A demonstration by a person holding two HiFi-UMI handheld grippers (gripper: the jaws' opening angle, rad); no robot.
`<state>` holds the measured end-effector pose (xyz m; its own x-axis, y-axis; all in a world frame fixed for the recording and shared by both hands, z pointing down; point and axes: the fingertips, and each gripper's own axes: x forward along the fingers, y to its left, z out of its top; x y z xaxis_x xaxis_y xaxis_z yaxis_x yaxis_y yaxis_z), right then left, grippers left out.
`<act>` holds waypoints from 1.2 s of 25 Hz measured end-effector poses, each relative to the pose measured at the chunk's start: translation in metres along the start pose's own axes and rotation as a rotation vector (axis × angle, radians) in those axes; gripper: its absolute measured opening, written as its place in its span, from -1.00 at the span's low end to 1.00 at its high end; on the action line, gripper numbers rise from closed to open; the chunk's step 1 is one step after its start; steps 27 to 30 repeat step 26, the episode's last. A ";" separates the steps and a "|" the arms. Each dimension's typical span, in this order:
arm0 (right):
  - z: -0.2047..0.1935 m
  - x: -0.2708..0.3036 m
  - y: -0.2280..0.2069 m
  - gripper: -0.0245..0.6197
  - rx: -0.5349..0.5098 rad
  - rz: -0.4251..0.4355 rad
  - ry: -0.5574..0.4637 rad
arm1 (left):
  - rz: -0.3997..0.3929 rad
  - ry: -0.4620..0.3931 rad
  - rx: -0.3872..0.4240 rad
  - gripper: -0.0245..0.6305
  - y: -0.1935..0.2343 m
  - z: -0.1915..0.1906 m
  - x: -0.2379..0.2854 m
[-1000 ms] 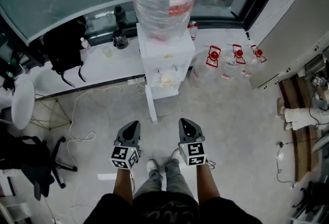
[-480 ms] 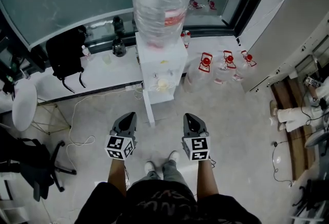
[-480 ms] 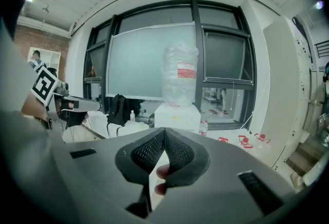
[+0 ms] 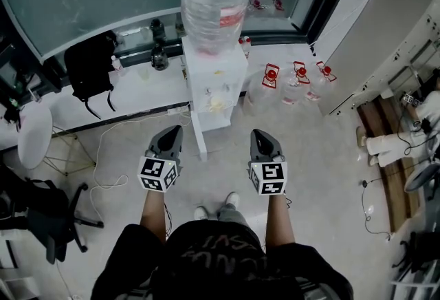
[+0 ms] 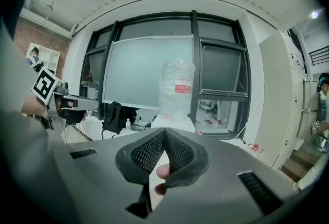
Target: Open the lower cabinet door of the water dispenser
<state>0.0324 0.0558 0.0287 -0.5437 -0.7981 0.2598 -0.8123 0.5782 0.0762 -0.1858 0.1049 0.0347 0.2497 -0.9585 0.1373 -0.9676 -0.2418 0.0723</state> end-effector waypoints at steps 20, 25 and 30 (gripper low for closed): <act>0.019 -0.036 0.006 -0.89 -0.024 -0.071 -0.072 | -0.037 -0.067 0.013 -0.89 -0.015 0.028 -0.026; 0.021 -0.029 0.003 -0.88 -0.027 -0.077 -0.084 | -0.036 -0.071 0.023 -0.89 -0.011 0.030 -0.021; 0.022 -0.027 0.003 -0.89 -0.027 -0.078 -0.087 | -0.035 -0.073 0.025 -0.89 -0.009 0.031 -0.020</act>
